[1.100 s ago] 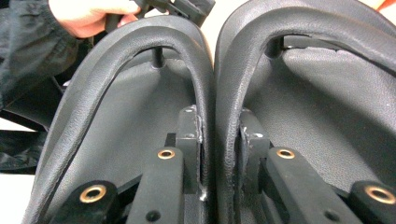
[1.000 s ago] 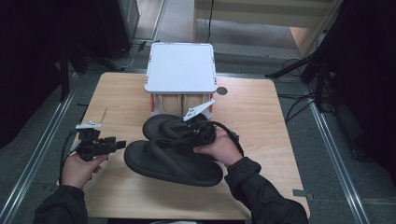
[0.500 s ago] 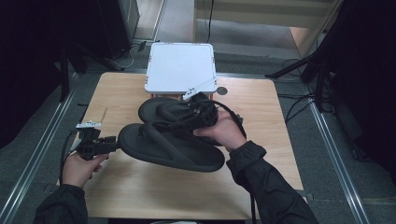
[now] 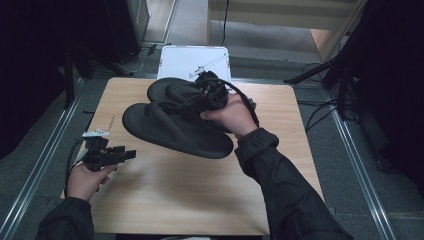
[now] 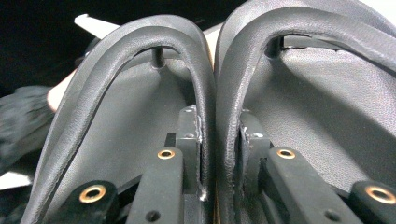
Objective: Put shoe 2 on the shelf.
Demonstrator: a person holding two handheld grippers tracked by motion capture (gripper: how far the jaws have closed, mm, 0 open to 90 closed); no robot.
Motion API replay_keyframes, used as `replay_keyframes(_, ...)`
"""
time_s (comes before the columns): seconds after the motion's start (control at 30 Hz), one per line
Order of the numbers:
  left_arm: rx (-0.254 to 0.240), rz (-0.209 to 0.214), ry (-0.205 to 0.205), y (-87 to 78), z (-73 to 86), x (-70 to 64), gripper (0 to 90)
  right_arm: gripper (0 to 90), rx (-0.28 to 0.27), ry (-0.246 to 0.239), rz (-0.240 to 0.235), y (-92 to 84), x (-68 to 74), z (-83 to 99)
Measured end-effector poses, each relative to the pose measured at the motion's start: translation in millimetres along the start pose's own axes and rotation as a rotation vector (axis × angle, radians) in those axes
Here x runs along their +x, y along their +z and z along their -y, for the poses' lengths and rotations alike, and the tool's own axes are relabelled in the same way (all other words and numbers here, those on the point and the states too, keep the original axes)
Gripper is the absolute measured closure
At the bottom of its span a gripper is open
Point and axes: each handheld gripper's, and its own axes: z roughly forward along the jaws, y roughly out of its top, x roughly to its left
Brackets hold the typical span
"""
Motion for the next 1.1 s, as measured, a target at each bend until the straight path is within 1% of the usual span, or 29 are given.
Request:
replay_keyframes(0.03,0.001,0.000,0.001,-0.1,-0.1,-0.1,40.1,75.7,-0.002,0.007,0.022,0.4,-3.3,-3.6)
replay_keyframes(0.1,0.003,0.002,0.001,-0.6,-0.2,0.1,40.1,75.7,-0.007,0.021,0.041,1.0,-10.8,-8.6)
replay_keyframes(0.17,-0.002,0.002,-0.001,-0.2,0.0,0.2,40.1,75.7,-0.023,0.038,0.050,1.7,-18.8,-11.7)
replay_keyframes(0.2,0.002,0.004,0.000,-0.4,-0.4,0.6,40.1,75.7,-0.029,0.046,0.064,2.1,-22.8,-13.5)
replay_keyframes(0.37,-0.002,0.004,0.001,1.4,-0.7,0.4,40.1,75.7,-0.046,0.102,0.161,7.4,-42.2,-22.7)
replay_keyframes(0.4,-0.003,0.005,0.002,1.5,-0.7,0.2,40.2,75.8,-0.046,0.108,0.174,8.6,-45.0,-24.1)
replay_keyframes(0.43,0.000,0.007,0.002,1.4,-0.9,0.2,40.1,75.7,-0.049,0.125,0.194,10.2,-49.4,-26.2)
replay_keyframes(0.5,0.003,0.009,0.002,1.7,-0.9,0.0,40.2,75.8,-0.049,0.148,0.216,13.5,-55.9,-29.4)
replay_keyframes(0.6,0.000,0.012,0.002,2.5,-0.9,-0.8,40.2,75.7,-0.049,0.183,0.276,19.8,-66.9,-34.9)
replay_keyframes(0.67,0.001,0.010,0.007,3.2,-1.0,-1.3,40.2,75.8,-0.055,0.204,0.307,22.5,-72.0,-37.4)
replay_keyframes(0.73,0.011,0.015,0.008,3.3,-1.4,-1.6,40.1,75.8,-0.068,0.242,0.338,25.2,-78.7,-40.8)
replay_keyframes(0.8,0.011,0.004,0.014,3.7,-1.5,-2.7,40.1,75.8,-0.078,0.282,0.366,28.4,-84.6,-44.1)
replay_keyframes(0.87,0.014,0.006,0.018,4.6,-1.6,-3.9,40.2,75.8,-0.083,0.314,0.411,33.3,-90.5,-47.2)
replay_keyframes(0.97,0.014,0.010,0.022,5.8,-2.0,-5.4,40.2,75.8,-0.100,0.372,0.464,40.1,-95.6,-54.0)
replay_keyframes(1.07,0.018,0.013,0.026,7.1,-2.4,-5.4,40.2,75.7,-0.117,0.415,0.520,45.0,-98.5,-60.9)
replay_keyframes(1.1,0.017,0.014,0.025,7.4,-2.3,-5.2,40.2,75.6,-0.124,0.426,0.551,47.2,-99.9,-63.5)
